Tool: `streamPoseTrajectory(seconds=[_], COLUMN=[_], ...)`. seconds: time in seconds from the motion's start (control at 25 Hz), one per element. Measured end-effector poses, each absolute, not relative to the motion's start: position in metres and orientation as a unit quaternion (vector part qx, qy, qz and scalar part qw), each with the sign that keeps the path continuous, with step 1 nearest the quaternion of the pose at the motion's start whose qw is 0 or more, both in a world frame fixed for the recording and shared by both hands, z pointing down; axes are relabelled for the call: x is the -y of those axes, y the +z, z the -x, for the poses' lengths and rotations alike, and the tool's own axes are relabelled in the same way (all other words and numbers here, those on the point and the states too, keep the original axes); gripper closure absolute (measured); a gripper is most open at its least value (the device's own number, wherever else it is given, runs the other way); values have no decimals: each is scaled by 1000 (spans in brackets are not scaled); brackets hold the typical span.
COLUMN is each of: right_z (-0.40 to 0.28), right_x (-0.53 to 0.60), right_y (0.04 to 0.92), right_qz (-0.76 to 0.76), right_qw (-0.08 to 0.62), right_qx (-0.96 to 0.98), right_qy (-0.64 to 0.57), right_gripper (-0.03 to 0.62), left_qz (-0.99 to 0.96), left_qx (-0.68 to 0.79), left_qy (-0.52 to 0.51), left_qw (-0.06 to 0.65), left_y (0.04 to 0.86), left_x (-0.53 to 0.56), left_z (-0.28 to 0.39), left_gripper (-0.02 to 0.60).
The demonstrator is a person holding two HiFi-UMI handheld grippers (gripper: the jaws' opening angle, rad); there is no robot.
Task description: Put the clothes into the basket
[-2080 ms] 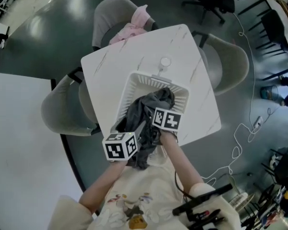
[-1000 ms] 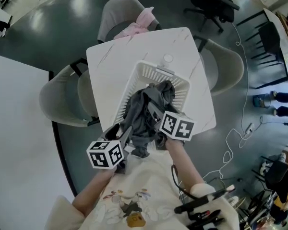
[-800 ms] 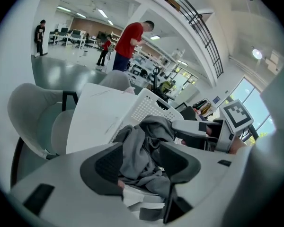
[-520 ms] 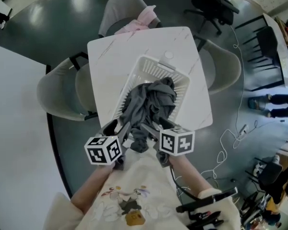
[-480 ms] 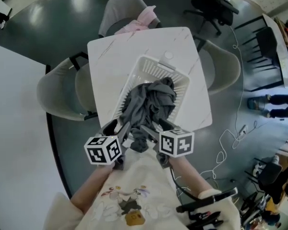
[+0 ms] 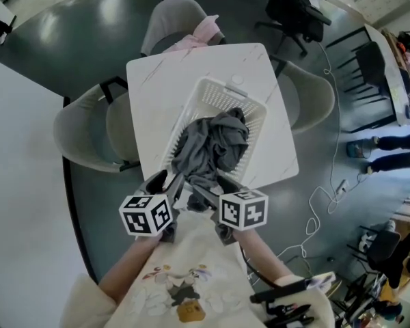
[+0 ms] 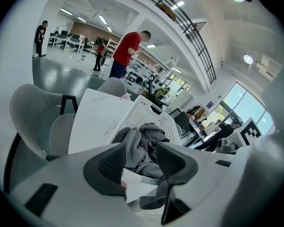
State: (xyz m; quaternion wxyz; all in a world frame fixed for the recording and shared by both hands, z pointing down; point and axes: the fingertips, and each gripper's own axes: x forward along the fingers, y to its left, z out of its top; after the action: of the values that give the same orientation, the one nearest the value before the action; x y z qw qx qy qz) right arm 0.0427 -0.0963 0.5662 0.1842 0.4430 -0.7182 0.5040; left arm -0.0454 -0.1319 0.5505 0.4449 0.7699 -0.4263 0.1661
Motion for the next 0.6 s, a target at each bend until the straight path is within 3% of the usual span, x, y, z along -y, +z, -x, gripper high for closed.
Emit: streamPoseTrajectory(seconds=[0.4, 0.48, 0.6], right_z=[-35, -35, -38], right_x=[73, 72, 70], right_y=[589, 592, 593], right_qz=[-486, -490, -496], right_qw=[197, 199, 197], right_qx=[710, 707, 696], right_qy=[470, 470, 480], right_gripper=[238, 289, 446], left_qz=[-781, -780, -780], left_qx=[414, 416, 421], left_qy=[163, 163, 161], left_qw=[438, 438, 435], left_y=[543, 545, 543], left_x=[99, 96, 92], left_z=[61, 62, 65], left_gripper=[413, 413, 413])
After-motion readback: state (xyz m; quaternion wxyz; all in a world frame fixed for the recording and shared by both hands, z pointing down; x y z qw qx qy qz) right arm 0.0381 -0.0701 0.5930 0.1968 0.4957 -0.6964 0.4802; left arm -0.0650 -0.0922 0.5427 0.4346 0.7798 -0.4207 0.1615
